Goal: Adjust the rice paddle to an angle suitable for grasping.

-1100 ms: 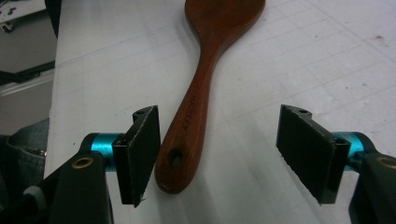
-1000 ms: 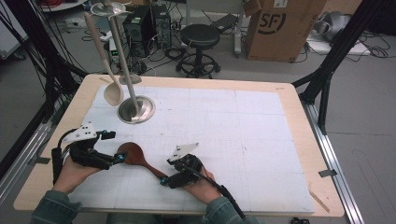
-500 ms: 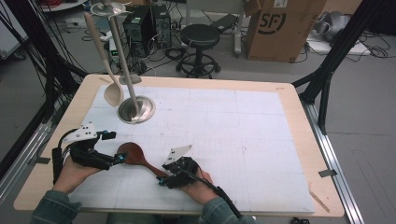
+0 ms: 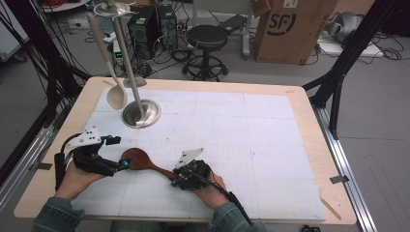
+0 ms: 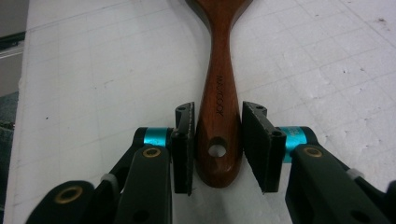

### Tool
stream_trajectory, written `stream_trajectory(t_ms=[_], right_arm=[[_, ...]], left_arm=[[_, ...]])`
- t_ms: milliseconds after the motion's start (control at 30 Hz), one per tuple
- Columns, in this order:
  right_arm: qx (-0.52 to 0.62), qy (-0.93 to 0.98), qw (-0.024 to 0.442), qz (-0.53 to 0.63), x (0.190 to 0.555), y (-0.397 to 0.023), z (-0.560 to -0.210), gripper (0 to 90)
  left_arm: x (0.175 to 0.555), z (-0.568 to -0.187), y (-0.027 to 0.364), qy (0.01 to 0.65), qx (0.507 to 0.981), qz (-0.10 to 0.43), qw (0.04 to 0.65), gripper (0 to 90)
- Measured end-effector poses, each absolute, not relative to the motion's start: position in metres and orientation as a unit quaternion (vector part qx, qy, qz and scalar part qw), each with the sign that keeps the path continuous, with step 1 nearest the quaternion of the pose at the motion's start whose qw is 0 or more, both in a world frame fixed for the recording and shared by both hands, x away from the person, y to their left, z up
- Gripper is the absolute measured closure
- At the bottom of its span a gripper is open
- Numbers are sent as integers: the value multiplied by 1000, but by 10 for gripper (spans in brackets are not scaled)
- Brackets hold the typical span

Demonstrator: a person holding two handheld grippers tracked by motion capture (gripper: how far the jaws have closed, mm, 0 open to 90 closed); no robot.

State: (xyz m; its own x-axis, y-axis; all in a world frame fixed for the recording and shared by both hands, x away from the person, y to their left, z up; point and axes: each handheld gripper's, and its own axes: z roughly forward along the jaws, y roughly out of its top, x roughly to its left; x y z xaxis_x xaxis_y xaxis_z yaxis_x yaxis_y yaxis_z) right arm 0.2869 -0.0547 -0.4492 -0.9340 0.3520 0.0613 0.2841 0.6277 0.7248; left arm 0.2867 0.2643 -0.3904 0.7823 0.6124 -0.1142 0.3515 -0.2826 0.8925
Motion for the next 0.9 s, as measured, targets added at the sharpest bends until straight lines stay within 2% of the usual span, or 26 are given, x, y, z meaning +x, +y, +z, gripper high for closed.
stream_trajectory(t_ms=[400, 567, 700, 900], right_arm=[[173, 905, 38, 386, 288, -64, -446, 662], [172, 904, 40, 388, 286, -61, -449, 599], [171, 903, 47, 390, 287, -62, -450, 658], [170, 904, 40, 390, 289, -64, -448, 668]], left_arm=[[287, -391, 264, 303, 792, 122, 517, 68], [287, -391, 262, 302, 792, 121, 516, 68], [287, -391, 260, 298, 796, 118, 513, 70], [286, -391, 254, 288, 802, 108, 513, 93]])
